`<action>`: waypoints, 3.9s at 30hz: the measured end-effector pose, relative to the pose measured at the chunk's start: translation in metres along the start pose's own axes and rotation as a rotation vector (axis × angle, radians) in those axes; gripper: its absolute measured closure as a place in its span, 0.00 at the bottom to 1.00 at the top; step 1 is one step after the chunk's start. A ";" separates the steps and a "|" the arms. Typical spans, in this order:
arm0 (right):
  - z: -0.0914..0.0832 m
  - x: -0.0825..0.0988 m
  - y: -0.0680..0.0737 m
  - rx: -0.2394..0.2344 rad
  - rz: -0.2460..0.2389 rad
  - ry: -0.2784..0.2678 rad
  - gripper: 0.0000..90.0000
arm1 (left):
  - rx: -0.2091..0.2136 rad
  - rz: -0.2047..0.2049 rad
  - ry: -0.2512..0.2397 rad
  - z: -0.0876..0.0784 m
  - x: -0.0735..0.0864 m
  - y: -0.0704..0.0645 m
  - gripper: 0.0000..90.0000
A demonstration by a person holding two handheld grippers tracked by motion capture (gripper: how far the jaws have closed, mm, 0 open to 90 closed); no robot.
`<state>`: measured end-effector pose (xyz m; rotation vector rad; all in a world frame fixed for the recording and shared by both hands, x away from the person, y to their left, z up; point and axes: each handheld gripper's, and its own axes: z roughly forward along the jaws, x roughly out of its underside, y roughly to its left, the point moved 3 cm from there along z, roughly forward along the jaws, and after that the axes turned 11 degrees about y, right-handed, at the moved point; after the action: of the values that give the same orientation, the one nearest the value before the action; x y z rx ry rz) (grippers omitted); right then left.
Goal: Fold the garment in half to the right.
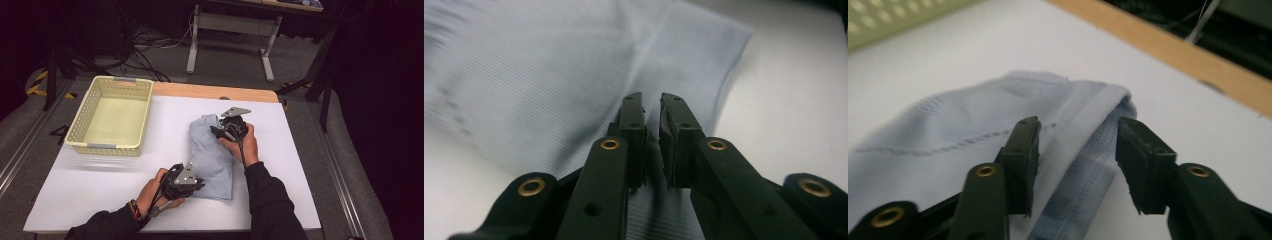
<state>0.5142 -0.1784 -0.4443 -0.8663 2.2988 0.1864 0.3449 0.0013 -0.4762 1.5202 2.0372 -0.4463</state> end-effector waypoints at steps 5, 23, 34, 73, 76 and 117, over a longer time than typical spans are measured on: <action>0.018 0.010 -0.001 -0.055 0.018 0.046 0.94 | 0.019 0.007 0.014 0.007 0.005 0.000 0.91; -0.002 0.018 -0.010 0.078 0.046 -0.081 0.66 | 0.035 -0.020 -0.003 0.009 0.007 -0.001 0.93; 0.014 -0.007 0.002 -0.068 -0.150 -0.006 1.00 | 0.044 -0.029 0.003 0.009 0.007 -0.001 0.94; -0.062 0.051 0.060 -0.023 -0.156 -0.141 1.00 | 0.016 -0.013 -0.002 0.010 0.008 -0.003 0.96; -0.063 0.062 0.070 -0.018 -0.197 -0.116 1.00 | 0.012 -0.012 -0.002 0.010 0.008 -0.004 0.96; -0.061 0.106 0.045 0.042 -0.108 -0.071 0.83 | -0.224 -0.148 -0.025 0.009 -0.024 0.074 0.97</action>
<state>0.3938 -0.2222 -0.4690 -0.9451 2.1764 0.1194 0.4221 0.0003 -0.4638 1.2316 2.1105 -0.2803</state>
